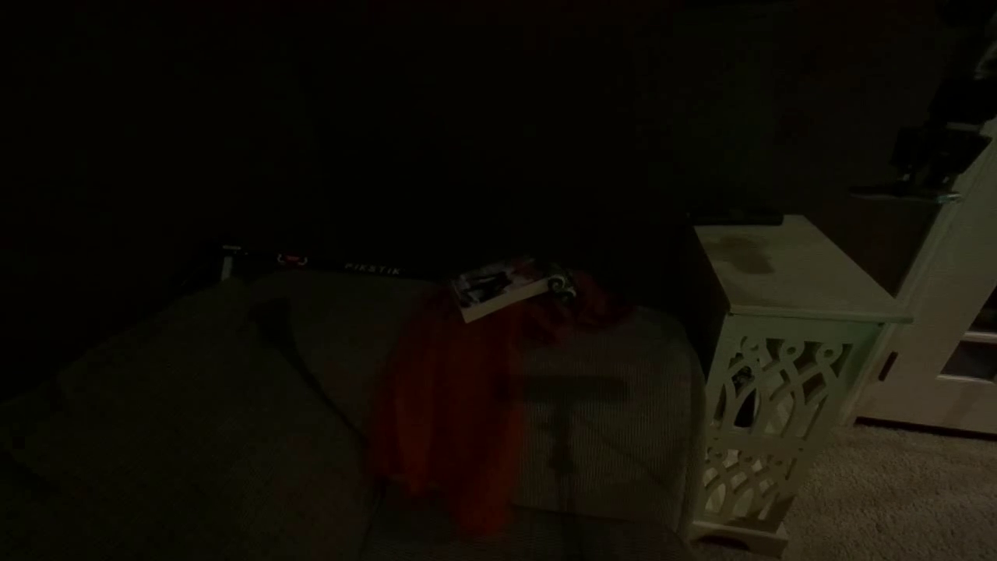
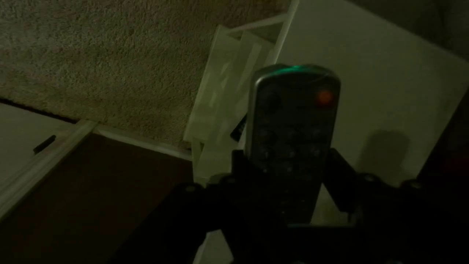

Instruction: Move the remote to the front of the table

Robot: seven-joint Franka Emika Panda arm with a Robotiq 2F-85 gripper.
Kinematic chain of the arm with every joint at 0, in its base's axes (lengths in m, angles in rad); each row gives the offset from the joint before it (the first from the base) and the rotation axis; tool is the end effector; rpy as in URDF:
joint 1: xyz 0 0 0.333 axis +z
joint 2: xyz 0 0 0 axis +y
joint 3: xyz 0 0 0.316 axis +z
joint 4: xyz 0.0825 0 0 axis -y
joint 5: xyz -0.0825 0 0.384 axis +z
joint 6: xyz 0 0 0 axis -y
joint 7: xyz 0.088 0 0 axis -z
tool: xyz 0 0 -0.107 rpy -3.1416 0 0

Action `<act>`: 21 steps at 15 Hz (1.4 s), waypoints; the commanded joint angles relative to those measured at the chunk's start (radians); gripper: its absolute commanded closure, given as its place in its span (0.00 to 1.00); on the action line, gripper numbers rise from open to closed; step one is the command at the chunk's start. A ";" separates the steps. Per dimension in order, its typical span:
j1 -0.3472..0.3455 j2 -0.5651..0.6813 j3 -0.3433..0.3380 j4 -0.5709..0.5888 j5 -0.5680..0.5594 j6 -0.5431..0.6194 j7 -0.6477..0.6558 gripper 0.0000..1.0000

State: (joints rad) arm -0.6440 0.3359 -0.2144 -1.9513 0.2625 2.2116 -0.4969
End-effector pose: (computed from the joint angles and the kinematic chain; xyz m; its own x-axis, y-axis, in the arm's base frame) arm 0.4067 -0.4499 0.3055 0.8697 -0.4935 -0.0027 -0.4885 -0.8600 -0.1479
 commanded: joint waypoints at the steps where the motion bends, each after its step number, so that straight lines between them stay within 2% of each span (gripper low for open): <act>1: 0.012 -0.026 -0.016 -0.018 0.006 -0.046 -0.048 0.45; 5: 0.021 -0.078 -0.023 -0.071 0.008 -0.085 -0.105 0.45; 6: 0.021 -0.078 -0.023 -0.073 0.008 -0.085 -0.107 0.70; 9: 0.014 -0.166 0.008 -0.190 0.123 -0.045 -0.310 0.70; 14: 0.055 -0.289 -0.010 -0.363 0.267 -0.029 -0.608 0.70; 17: 0.115 -0.344 -0.020 -0.462 0.330 0.023 -0.766 0.70; 21: 0.247 -0.367 -0.006 -0.552 0.403 0.194 -0.911 0.70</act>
State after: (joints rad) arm -0.4884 0.0229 -0.2207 -2.4163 0.5951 2.2847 -1.3007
